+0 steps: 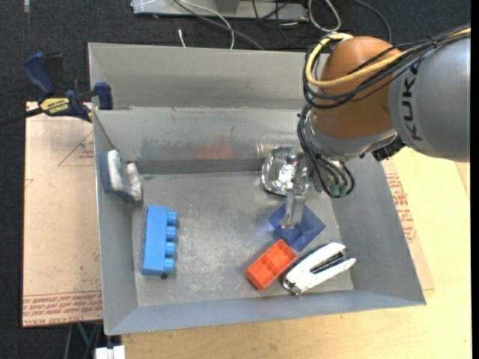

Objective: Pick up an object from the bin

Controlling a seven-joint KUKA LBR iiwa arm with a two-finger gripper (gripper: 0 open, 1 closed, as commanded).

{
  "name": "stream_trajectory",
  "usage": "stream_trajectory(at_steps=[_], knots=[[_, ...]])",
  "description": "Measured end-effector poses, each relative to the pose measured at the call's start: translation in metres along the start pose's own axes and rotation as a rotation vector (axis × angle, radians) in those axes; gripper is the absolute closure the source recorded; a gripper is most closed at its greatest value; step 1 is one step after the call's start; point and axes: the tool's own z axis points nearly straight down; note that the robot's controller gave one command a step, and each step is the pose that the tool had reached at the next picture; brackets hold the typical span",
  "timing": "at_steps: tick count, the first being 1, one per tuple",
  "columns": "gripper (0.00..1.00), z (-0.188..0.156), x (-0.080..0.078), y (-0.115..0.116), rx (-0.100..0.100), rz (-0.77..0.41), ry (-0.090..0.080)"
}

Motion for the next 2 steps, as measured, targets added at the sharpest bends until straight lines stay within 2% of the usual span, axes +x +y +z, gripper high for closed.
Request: stream_trajectory(at_steps=[1, 2], knots=[[0.00, -0.004, -0.002, 0.000, 0.000, 0.001, -0.007], [0.00, 0.131, -0.069, -0.074, -0.001, 0.079, -0.016]])
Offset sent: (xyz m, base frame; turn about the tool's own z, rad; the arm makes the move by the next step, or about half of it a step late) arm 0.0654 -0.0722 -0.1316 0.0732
